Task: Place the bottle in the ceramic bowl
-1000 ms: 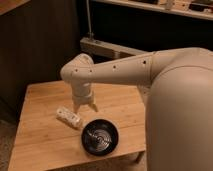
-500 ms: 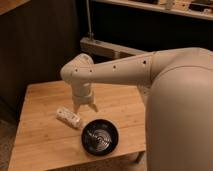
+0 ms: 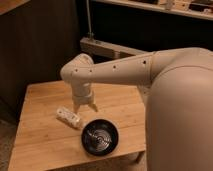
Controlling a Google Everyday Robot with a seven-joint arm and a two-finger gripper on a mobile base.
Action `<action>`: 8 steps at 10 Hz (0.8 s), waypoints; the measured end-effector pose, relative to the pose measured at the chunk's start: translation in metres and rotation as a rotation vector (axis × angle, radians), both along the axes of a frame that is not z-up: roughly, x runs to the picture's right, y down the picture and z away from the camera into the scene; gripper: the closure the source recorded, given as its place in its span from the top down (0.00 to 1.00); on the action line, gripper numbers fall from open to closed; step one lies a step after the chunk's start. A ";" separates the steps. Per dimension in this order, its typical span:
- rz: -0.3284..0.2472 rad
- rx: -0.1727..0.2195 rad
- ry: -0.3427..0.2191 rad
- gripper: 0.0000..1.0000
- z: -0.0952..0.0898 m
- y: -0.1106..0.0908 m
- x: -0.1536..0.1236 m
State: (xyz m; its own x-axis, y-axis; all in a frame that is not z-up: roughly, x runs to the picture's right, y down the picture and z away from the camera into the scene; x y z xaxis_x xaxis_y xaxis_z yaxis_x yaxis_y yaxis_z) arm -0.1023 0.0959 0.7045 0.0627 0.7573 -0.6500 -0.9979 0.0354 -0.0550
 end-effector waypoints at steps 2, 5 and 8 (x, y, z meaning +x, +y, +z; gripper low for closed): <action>0.000 0.000 0.000 0.65 0.000 0.000 0.000; -0.005 0.001 -0.007 0.65 0.000 -0.001 0.000; -0.107 0.081 -0.221 0.65 0.006 -0.012 -0.005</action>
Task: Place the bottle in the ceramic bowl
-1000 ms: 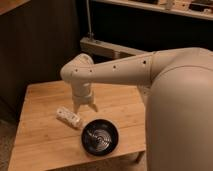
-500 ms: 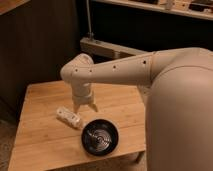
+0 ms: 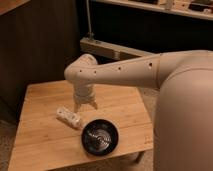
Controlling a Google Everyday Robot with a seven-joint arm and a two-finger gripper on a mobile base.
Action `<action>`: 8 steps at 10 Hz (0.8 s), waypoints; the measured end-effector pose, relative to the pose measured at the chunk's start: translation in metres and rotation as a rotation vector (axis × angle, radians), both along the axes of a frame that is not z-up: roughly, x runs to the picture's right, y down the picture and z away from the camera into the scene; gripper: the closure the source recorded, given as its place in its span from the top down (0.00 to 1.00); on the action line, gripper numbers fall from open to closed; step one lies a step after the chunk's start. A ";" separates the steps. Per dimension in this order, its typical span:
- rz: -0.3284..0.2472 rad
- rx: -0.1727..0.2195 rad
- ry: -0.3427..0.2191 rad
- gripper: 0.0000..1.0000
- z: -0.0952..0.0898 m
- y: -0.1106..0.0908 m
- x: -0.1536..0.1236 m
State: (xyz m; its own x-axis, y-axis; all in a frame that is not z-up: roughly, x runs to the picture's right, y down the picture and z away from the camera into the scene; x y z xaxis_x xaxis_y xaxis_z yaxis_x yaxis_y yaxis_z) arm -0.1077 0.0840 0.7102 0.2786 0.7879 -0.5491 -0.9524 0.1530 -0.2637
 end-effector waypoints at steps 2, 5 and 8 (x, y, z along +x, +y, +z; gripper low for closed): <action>-0.142 0.057 -0.199 0.65 0.002 -0.009 -0.006; -0.324 0.110 -0.382 0.65 0.006 -0.014 -0.029; -0.364 0.122 -0.421 0.65 0.006 -0.015 -0.035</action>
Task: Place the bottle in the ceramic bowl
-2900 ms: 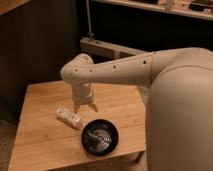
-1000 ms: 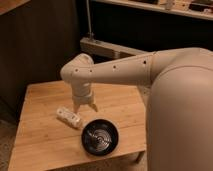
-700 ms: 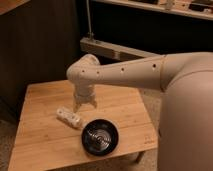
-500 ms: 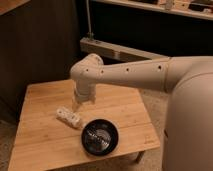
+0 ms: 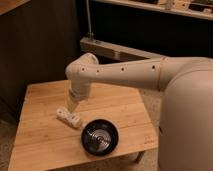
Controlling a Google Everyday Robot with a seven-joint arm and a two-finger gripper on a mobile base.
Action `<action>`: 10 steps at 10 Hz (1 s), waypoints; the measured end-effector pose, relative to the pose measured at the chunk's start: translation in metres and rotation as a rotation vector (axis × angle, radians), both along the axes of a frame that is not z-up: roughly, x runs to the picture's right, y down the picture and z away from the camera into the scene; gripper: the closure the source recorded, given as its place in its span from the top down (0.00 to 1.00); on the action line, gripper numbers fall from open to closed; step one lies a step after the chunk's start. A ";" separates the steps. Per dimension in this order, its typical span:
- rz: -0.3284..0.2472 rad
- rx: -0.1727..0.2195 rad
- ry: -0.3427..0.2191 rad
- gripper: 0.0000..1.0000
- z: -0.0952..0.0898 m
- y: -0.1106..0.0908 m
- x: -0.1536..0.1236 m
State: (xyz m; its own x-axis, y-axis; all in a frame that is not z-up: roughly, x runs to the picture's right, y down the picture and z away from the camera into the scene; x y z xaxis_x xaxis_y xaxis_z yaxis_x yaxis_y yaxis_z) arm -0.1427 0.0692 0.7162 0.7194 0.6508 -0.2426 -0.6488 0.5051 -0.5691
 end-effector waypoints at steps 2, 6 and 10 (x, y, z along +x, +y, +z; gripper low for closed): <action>-0.006 0.004 -0.002 0.65 0.001 -0.001 0.000; -0.103 0.030 -0.059 0.65 0.022 -0.010 -0.056; -0.222 0.052 -0.121 0.65 0.050 0.002 -0.109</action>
State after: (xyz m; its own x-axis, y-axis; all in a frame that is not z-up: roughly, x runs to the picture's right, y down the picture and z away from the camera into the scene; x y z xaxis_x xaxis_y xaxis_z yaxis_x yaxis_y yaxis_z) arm -0.2518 0.0714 0.7659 0.8677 0.4831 -0.1168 -0.4479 0.6582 -0.6051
